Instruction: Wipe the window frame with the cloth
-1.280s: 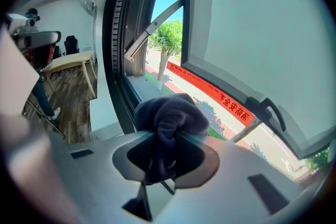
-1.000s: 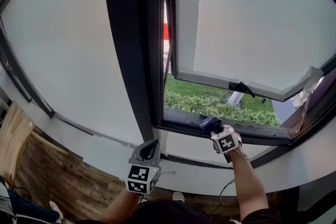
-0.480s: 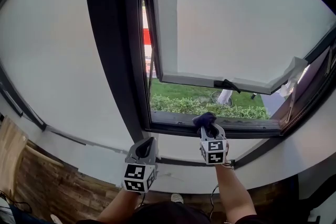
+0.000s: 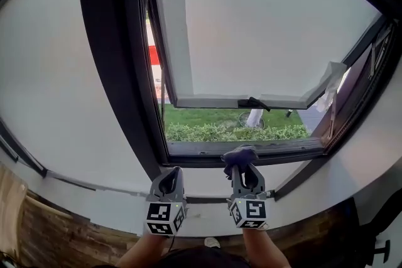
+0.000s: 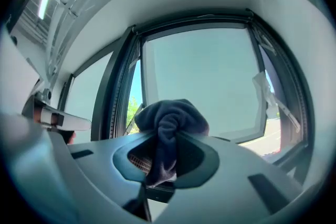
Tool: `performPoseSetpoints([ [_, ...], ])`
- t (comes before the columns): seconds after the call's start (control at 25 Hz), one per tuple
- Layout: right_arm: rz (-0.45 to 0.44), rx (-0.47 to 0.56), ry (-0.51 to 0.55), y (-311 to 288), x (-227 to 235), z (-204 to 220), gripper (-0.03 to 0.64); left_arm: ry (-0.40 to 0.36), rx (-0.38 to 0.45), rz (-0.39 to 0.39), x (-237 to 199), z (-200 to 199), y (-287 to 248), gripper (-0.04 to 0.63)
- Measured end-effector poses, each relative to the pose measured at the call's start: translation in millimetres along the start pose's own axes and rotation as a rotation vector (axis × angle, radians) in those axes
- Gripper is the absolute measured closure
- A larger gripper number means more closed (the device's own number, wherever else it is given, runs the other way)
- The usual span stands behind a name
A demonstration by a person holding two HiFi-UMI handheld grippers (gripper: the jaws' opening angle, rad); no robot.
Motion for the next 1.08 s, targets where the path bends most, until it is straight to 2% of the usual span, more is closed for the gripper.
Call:
performPoseSetpoints([
  [0.12,0.081,-0.031,-0.032,15,6,5,0.538,-0.002,-0.022,0.02,3,6,-1,0.588],
  [0.2,0.094,-0.042,-0.02,18,8,5,0.538,-0.006,-0.031,0.033,5,9,-3,0.588],
  [0.52,0.095,-0.045,-0.005,22,9,2,0.538,-0.021,-0.033,0.108,22,9,-4,0.588],
  [1.08,0.049,-0.036,0.007,18,-1,-2,0.54,-0.023,-0.031,0.125,25,8,-3,0.588],
])
Point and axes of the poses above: the fingertips, and each gripper's own axes: y backward along the fingers, x to its right, z out of its underside, the point moved 4 cm from there along y, backward along the fingers, and after that the axes turned 13 degrees about y, right-handed, at the moved point
